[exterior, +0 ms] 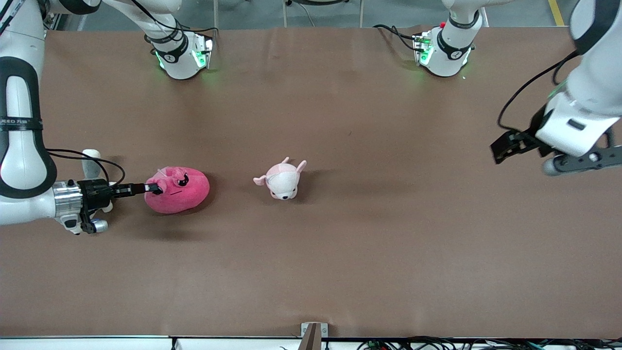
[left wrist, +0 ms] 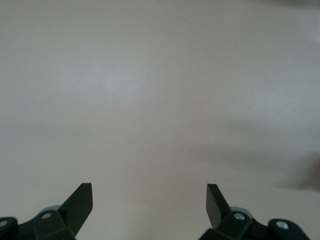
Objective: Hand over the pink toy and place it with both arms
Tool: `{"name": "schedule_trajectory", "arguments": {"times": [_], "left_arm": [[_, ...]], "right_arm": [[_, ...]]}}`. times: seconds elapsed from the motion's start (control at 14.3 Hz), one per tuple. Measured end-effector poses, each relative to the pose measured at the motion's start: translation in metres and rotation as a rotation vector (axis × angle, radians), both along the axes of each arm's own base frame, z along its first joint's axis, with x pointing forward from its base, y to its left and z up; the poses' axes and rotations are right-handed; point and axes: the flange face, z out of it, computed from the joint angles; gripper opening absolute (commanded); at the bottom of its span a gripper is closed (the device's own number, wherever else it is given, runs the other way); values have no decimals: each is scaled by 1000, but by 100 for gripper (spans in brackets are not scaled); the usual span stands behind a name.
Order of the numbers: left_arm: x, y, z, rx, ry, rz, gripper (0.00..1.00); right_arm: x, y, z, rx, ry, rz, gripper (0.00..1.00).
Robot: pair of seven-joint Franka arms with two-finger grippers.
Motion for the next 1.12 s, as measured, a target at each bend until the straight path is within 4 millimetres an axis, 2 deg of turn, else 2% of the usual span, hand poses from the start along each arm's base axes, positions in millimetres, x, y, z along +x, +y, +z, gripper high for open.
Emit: {"name": "schedule_trajectory", "arguments": {"times": [0.07,0.28,0.49,0.63,0.84,1.12], "left_arm": [[-6,12,9,1,7,-23,100],[-28,33,28,-23,41,-36,100],[-50,34,36,-35,50,-37,100],[-61,33,35,-39,57,-39,100],[-74,32,30,-83,78,-37,100],[-81,15,27,-87,87,-68,100]], "right_arm": [[0,-2,-1,0,1,-3,100],[1,-5,4,-2,-5,-10,100],[2,-10,24,-17,3,-32,100],[1,-15,54,-77,-27,-16,100],[-6,-24,111,-245,-104,41,100],[-13,-21,186,-450,-185,40,100]]}}
